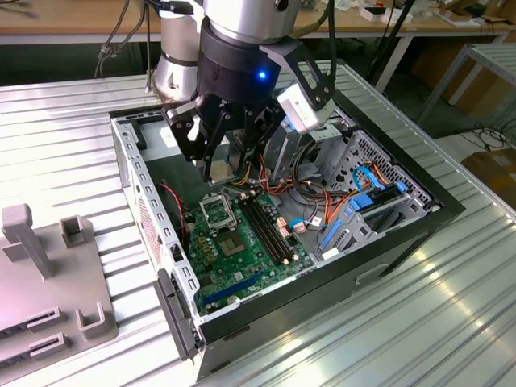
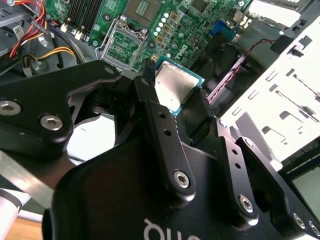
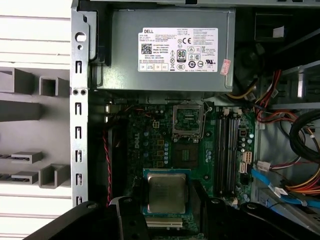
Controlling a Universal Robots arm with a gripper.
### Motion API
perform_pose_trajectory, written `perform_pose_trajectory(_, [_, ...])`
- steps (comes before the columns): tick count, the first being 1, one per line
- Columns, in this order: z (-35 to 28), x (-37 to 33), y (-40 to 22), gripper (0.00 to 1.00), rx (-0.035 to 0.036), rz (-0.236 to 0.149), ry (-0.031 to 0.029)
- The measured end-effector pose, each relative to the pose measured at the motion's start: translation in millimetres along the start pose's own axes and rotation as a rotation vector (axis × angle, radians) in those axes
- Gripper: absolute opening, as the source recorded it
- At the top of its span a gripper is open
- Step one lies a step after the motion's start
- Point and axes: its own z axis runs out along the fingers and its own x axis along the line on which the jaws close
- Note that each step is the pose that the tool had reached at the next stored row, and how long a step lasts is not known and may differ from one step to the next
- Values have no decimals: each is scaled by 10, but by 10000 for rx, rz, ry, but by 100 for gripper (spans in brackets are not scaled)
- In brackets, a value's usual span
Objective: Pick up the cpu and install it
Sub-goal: 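Place the cpu into insertion slot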
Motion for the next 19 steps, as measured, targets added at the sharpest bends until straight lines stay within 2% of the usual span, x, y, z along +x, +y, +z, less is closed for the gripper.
perform_pose_trajectory(4, [0, 0, -3, 47, 2, -2, -3])
perform_pose_trajectory(5, [0, 0, -4, 47, 31, -1, -1])
perform_pose_trajectory(10, [87, -124, -8, 47, 48, 28, -1])
perform_pose_trajectory(15, [208, -272, -13, 47, 47, 57, -2])
perform_pose_trajectory(19, [283, -339, -14, 47, 47, 61, -1])
